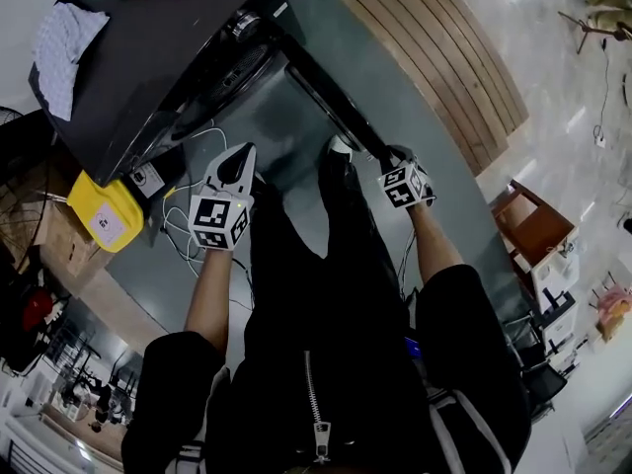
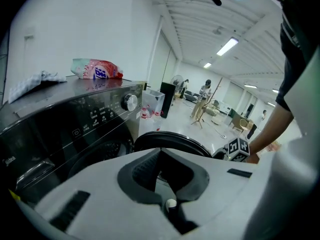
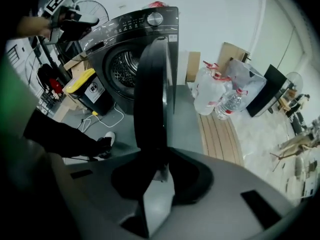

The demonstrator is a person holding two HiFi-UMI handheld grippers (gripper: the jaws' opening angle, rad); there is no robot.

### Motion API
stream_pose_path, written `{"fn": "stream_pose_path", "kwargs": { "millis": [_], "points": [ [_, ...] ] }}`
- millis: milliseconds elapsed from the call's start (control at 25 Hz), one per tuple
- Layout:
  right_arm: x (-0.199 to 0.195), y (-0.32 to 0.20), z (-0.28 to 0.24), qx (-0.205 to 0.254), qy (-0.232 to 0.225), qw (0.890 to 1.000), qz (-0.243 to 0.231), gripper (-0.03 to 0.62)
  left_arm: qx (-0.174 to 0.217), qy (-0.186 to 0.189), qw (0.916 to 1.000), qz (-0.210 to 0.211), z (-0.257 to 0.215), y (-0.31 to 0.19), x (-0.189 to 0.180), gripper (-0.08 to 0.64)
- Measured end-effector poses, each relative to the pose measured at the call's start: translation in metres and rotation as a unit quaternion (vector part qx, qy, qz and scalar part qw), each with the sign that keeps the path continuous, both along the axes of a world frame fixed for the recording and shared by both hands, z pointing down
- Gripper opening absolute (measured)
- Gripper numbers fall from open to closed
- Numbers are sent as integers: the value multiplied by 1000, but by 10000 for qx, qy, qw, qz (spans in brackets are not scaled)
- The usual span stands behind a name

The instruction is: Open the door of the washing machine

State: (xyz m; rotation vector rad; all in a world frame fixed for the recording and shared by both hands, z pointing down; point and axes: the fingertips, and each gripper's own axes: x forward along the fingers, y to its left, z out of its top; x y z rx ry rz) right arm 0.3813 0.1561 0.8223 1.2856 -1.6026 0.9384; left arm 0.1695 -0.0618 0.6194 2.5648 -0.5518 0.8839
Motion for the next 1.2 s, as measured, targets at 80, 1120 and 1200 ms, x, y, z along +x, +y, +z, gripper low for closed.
{"fn": "stream_pose_path", "kwargs": {
  "millis": [80,1120,1200],
  "points": [
    [25,-4,0,-14,60,9999,-148,72,35,-36,9999,-144,-2,-1,7,3],
    [61,-99,-92,333,803,9955,369,5,676,168,9882,-1368,-74,-45,-88,3],
    [20,-129,-110,680,478,9965,108,5,791,260,9852,-1497,-83,-51,-100,3]
  ]
}}
